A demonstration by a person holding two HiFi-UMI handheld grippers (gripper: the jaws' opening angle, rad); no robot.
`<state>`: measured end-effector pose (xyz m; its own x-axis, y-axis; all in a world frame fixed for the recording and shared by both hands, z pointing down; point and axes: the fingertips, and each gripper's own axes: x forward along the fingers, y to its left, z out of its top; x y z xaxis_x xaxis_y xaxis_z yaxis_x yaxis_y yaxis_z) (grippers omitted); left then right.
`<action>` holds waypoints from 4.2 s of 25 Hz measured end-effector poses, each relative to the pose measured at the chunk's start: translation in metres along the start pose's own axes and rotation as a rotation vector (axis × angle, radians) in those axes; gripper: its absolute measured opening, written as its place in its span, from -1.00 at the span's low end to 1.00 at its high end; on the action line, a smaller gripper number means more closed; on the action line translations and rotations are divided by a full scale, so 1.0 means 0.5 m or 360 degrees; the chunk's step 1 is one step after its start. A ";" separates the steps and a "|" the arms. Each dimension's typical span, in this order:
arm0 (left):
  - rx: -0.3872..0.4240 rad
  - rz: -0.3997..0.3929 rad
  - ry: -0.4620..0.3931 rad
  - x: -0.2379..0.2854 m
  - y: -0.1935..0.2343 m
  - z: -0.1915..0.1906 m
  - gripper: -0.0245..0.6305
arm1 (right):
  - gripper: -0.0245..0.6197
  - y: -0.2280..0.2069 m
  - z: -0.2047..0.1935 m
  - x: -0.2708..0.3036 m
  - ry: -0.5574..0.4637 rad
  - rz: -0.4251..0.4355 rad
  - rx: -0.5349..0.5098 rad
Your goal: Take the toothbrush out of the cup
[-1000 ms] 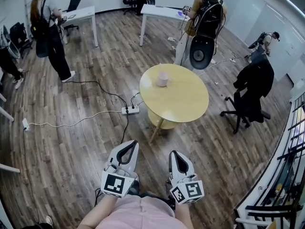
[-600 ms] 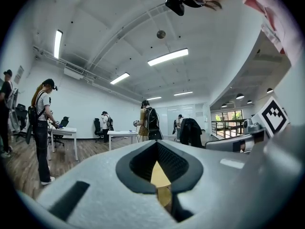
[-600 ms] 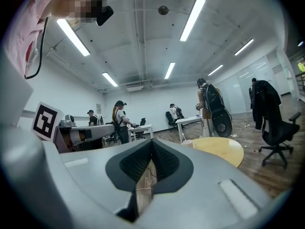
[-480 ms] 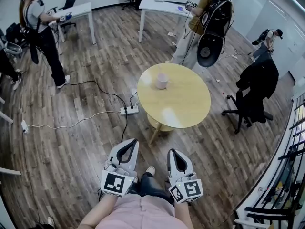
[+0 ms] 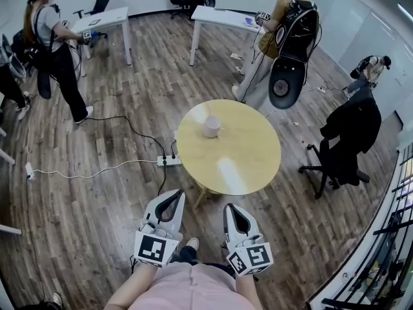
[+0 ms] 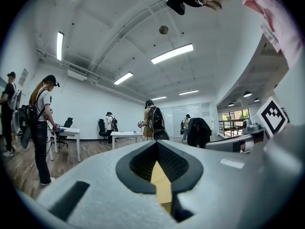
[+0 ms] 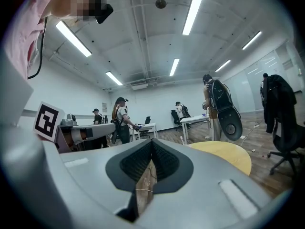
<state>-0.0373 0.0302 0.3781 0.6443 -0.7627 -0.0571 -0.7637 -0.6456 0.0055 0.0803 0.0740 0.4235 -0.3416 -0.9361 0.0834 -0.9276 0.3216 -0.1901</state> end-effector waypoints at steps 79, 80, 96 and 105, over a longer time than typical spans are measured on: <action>0.0007 0.0033 0.0271 0.652 0.288 -0.164 -0.93 | -0.90 -0.413 0.033 0.691 0.0270 0.0128 -0.0013; 0.0003 0.0033 0.0283 0.661 0.295 -0.174 -0.93 | -0.89 -0.421 0.019 0.712 0.0305 0.0124 -0.0011; -0.0233 0.0085 0.0467 0.704 0.379 -0.312 -0.93 | -0.44 -0.452 -0.185 0.906 0.0843 0.0140 -0.0155; -0.0282 0.0095 0.0510 0.719 0.406 -0.347 -0.93 | -0.58 -0.444 -0.244 0.956 0.1043 0.0147 -0.0285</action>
<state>0.0463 -0.3820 0.5318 0.6005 -0.7547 0.2641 -0.7993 -0.5752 0.1738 0.1046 -0.4274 0.6247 -0.3893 -0.6424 0.6601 -0.8817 0.4673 -0.0651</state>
